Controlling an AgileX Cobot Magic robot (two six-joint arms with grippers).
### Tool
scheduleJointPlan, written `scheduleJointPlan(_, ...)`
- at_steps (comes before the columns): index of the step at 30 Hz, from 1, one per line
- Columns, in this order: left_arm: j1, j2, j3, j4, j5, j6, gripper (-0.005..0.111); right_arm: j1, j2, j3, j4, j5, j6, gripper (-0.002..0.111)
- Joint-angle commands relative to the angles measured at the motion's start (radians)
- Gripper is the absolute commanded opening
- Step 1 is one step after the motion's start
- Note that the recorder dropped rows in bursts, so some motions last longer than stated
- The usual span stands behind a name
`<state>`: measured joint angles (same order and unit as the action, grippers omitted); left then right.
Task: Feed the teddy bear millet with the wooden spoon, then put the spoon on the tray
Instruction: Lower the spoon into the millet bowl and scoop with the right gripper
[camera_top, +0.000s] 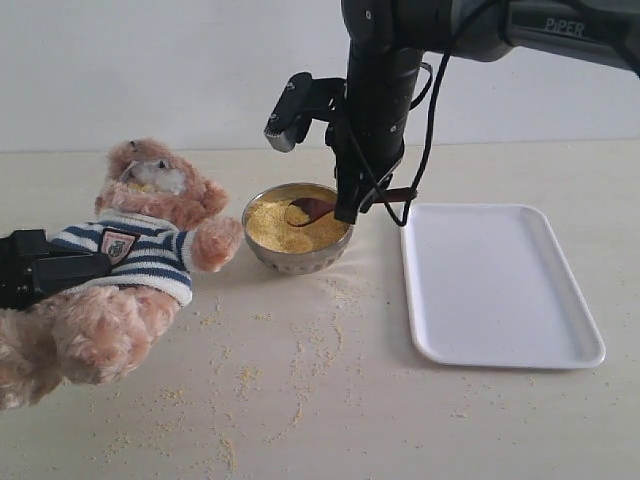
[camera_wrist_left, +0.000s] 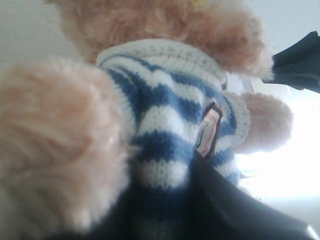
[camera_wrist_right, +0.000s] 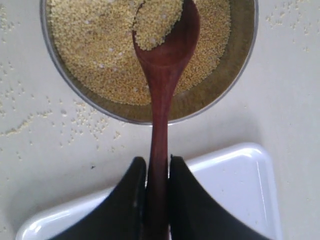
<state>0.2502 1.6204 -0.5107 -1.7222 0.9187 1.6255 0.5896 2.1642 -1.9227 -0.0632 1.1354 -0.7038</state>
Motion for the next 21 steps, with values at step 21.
scheduleJointPlan(21,-0.004,-0.009,-0.002,0.004,0.018,0.006,0.005,-0.002,-0.021,-0.007,0.03,0.04,0.041,0.0)
